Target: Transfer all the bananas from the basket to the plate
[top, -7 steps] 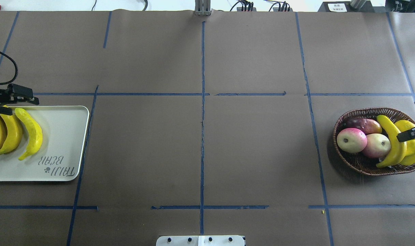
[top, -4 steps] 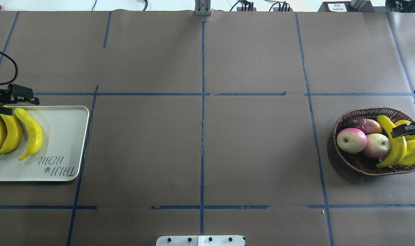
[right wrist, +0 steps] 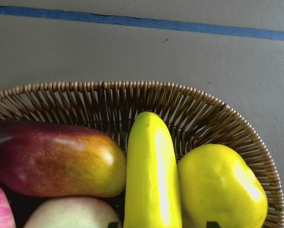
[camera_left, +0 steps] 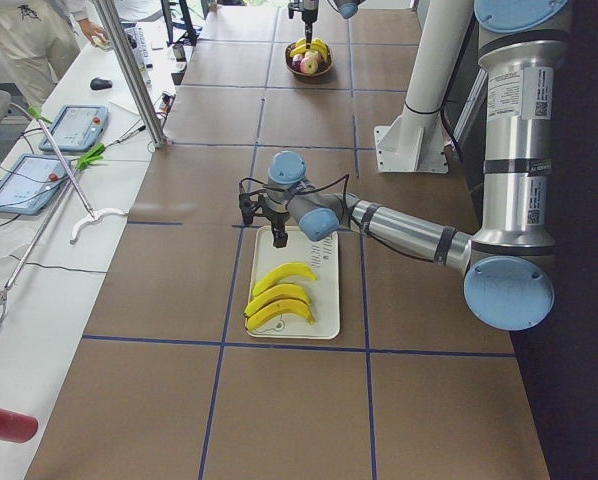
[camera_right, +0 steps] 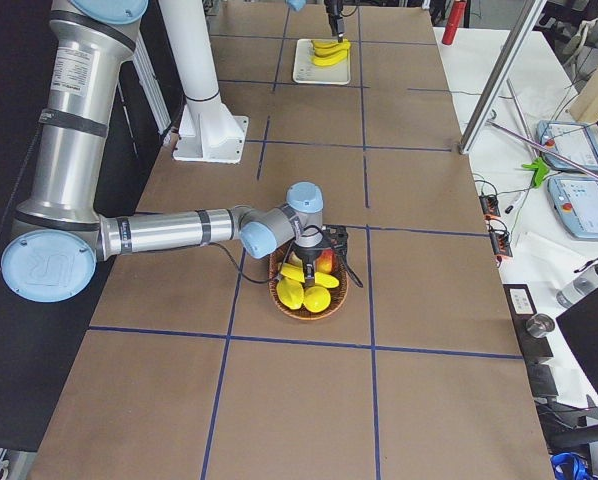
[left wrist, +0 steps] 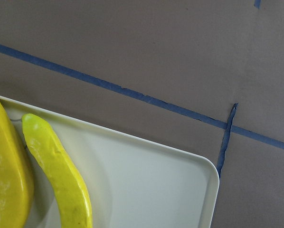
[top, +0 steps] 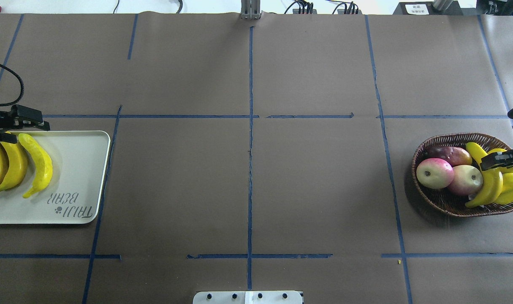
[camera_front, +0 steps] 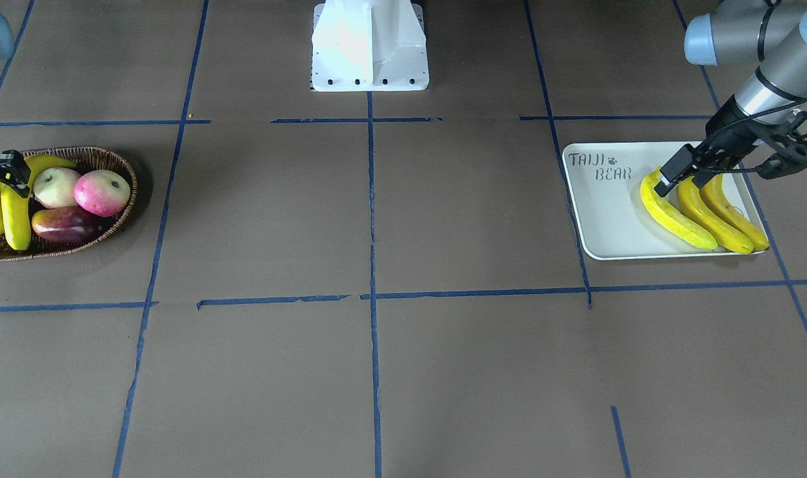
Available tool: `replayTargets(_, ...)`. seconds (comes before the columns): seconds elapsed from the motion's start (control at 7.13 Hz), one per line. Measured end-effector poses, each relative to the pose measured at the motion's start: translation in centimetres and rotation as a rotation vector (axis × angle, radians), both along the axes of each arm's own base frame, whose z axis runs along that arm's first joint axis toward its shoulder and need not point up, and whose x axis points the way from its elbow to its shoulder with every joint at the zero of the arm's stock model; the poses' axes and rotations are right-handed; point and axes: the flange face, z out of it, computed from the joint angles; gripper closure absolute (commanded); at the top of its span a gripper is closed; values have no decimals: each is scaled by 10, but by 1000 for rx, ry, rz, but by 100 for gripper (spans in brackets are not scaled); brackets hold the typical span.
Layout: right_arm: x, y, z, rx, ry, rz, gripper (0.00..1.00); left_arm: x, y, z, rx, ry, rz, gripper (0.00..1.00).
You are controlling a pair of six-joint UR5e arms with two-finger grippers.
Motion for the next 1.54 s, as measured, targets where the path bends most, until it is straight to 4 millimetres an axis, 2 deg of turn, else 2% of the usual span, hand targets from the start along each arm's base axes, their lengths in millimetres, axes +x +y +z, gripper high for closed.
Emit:
replayTargets(0.28, -10, 4, 6, -7, 9, -24, 39, 0, 0, -1, 2, 1, 0, 0)
replayTargets(0.42, -14, 5, 8, -9, 12, -33, 53, 0, 0, -1, 3, 2, 0, 0)
replayTargets(0.56, -16, 6, 9, -8, 14, -38, 71, 0, 1, -2, 3, 2, 0, 0)
replayTargets(0.7, -17, 7, 9, -7, 15, -41, 79, 0, 1, -2, 4, 2, 0, 0)
replayTargets(1.26, -11, 6, 6, 26, 16, -71, 92, 0, 1, -2, 4, 2, 1, 0)
replayTargets(1.4, 1, 2, 5, 57, 17, -85, 96, 0, 1, -1, 3, 2, 1, 0)
replayTargets(1.54, 16, 0, 3, 89, 20, -99, 96, 0, 1, -1, 2, 2, 0, 0)
